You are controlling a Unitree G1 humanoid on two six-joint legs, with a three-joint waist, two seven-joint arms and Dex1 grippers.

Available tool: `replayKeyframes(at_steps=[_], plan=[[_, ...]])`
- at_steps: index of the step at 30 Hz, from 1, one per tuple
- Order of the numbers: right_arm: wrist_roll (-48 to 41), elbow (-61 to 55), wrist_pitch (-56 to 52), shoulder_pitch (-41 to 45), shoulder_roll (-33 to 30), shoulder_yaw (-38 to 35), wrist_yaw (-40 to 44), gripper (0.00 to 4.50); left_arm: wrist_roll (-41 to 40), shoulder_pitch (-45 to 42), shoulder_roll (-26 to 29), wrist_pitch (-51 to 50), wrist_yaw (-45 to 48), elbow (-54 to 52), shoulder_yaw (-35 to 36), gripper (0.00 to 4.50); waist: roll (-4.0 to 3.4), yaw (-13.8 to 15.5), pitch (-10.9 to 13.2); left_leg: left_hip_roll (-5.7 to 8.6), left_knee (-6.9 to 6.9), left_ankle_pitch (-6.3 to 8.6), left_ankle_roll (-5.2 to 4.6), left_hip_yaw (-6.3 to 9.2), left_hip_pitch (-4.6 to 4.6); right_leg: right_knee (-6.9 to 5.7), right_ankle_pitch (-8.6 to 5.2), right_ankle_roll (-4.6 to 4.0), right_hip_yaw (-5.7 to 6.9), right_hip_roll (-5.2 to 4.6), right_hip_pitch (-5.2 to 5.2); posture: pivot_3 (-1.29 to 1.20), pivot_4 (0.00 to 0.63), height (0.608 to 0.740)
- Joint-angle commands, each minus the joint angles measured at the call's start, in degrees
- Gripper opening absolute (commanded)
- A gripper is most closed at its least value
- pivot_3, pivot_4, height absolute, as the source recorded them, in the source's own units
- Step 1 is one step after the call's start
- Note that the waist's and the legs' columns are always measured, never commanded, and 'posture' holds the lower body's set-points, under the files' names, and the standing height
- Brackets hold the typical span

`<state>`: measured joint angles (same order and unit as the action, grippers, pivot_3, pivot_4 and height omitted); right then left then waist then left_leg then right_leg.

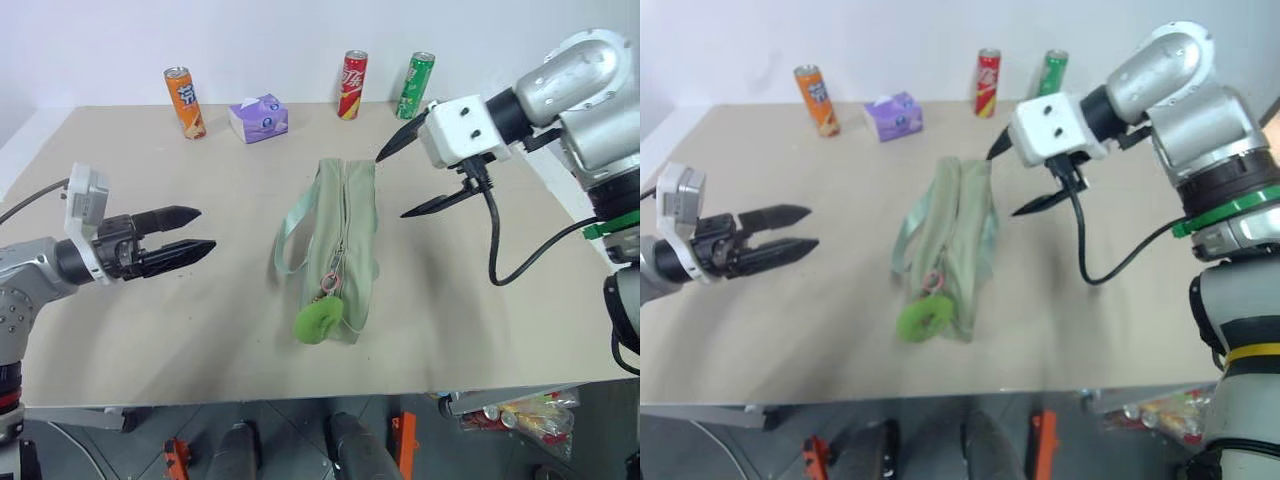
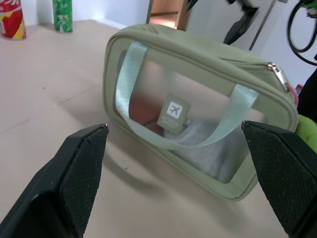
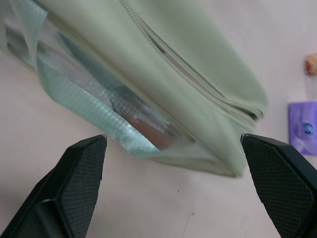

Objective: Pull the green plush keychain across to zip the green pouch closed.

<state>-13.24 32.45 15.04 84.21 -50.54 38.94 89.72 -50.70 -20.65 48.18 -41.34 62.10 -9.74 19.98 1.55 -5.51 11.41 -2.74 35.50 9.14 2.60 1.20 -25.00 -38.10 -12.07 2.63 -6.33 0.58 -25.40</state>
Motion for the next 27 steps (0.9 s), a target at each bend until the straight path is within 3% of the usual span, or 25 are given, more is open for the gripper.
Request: replayKeyframes(at_steps=[1, 13, 20, 27], plan=[[-2.8, 1.6, 3.2, 4.8, 0.8, 2.7, 2.8, 4.50, -2.0, 0.2, -0.1, 0.2, -0.8, -3.4, 2.0, 4.45, 0.00, 0.0, 0.0, 0.00, 0.01, 0.00, 0.00, -0.02, 0.02, -0.01, 0.00, 0.00, -0.01, 0.00, 0.00, 0.00, 0.150, 0.740], [-7.6, -0.1, 4.4, 4.6, 0.1, 10.0, 2.8, 4.50, -2.7, -0.9, -1.7, 0.9, -2.4, -4.7, 0.4, 4.45, 0.00, 0.2, 0.0, 0.00, 0.02, -0.01, 0.00, 0.03, 0.06, -0.08, 0.01, -0.02, 0.00, 0.02, 0.03, 0.00, 0.150, 0.740], [-7.5, -1.0, 4.1, 3.4, 0.2, 10.7, 2.8, 4.50, -2.3, -1.3, -2.7, 1.5, -2.8, -4.7, -0.5, 4.45, 0.00, 0.2, 0.0, 0.00, 0.03, -0.01, 0.00, 0.02, 0.07, -0.08, 0.01, -0.02, 0.00, 0.03, 0.03, 0.00, 0.150, 0.740], [-6.6, 0.2, 4.1, 2.5, 1.8, 10.0, 2.8, 2.28, -2.5, -1.4, -3.1, 1.9, -3.3, -4.5, -0.7, 4.50, 0.00, 0.2, 0.0, -0.01, 0.04, -0.01, 0.00, 0.02, 0.09, -0.09, 0.02, -0.03, 0.00, 0.03, 0.04, 0.00, 0.150, 0.740]])
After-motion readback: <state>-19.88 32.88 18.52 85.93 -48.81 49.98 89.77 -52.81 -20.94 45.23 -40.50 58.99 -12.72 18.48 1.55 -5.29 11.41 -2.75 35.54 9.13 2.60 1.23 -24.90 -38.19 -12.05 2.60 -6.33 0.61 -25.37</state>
